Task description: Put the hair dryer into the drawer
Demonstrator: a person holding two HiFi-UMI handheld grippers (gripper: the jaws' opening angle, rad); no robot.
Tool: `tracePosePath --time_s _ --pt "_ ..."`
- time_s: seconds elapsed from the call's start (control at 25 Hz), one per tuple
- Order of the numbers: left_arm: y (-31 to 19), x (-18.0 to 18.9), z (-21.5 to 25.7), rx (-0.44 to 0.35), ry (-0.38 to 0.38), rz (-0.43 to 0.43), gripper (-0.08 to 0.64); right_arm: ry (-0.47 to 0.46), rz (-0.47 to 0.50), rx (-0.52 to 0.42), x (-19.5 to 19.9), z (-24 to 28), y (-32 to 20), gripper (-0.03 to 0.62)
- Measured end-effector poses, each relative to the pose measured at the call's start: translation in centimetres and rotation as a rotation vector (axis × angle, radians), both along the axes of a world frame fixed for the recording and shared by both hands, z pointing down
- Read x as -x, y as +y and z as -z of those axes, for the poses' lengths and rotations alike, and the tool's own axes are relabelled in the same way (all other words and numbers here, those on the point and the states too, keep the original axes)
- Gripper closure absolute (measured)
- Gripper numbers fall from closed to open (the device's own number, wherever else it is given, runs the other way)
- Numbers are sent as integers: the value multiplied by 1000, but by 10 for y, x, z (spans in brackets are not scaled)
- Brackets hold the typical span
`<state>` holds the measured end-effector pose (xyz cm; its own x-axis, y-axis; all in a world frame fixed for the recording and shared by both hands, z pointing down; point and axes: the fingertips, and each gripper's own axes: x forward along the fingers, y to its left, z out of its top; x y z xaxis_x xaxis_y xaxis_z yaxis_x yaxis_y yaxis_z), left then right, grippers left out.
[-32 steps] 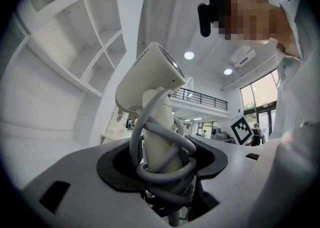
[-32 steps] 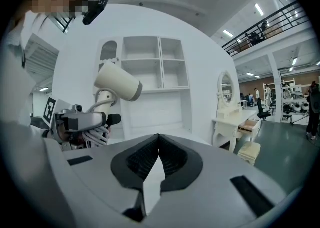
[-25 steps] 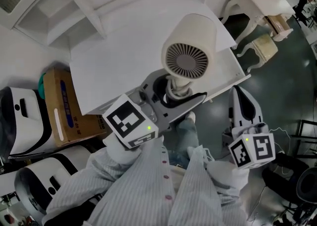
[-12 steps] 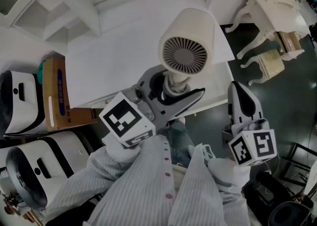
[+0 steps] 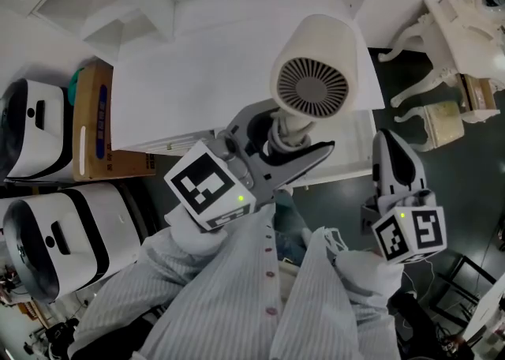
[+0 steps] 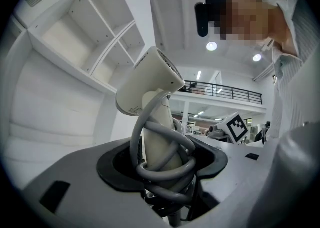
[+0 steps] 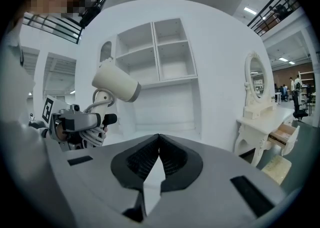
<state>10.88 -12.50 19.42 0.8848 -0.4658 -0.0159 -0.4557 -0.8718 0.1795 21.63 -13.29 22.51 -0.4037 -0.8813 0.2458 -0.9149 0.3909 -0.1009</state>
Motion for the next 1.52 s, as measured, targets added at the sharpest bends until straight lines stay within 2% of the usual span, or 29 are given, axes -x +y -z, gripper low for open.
tracePosePath --time_s 0.24,0.6,0.84,1.2,1.52 --pt "-12 1 -5 -8 -48 10 285 -9 1 3 2 -1 -9 581" --pt "-23 1 -27 21 -115 13 285 -15 35 23 8 -9 -23 581" --pt "-23 4 -46 27 -176 -9 285 -16 41 47 14 -20 -22 581" --pt "-18 -1 -103 104 -291 -54 287 -26 4 106 4 -47 -15 581" --pt "-18 -7 -170 170 -426 -90 287 -37 -27 166 -7 -78 -8 581"
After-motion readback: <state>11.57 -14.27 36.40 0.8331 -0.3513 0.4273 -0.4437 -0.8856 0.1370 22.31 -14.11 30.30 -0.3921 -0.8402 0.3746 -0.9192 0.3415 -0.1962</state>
